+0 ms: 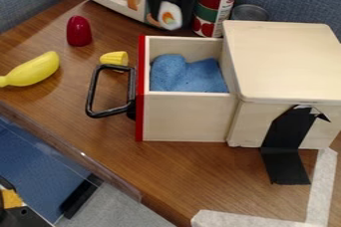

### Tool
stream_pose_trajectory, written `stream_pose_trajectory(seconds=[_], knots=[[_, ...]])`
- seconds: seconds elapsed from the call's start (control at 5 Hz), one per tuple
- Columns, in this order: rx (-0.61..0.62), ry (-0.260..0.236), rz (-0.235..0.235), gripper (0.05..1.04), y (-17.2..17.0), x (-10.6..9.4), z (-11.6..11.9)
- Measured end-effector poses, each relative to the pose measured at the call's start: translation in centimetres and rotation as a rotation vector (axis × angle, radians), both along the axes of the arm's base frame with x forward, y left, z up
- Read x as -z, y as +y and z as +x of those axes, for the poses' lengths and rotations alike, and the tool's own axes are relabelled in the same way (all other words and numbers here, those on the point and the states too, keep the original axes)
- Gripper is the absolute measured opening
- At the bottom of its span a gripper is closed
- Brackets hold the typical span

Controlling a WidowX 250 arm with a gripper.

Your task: Put the sushi inside the drawer

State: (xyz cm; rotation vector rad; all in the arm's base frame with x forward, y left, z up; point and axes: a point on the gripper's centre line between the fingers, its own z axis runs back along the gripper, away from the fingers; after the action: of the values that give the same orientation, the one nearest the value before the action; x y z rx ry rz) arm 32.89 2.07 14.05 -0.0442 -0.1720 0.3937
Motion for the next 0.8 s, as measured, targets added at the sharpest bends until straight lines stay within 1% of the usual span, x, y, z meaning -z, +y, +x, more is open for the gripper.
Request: stream_pose_trajectory(seconds=[0.2,0.4,0.6,0.8], knots=[[0.034,-0.01,0.018,0.492,-1.7,0.5,-0.6],[0.039,-0.014,0.03,0.492,-2.2,0.8,-0.8],[0.045,-0.027,0.025,0.493,-2.3,1.0,-0.5],[0.049,0.001,0.006,0.492,-2.0,2.0,-0.4]])
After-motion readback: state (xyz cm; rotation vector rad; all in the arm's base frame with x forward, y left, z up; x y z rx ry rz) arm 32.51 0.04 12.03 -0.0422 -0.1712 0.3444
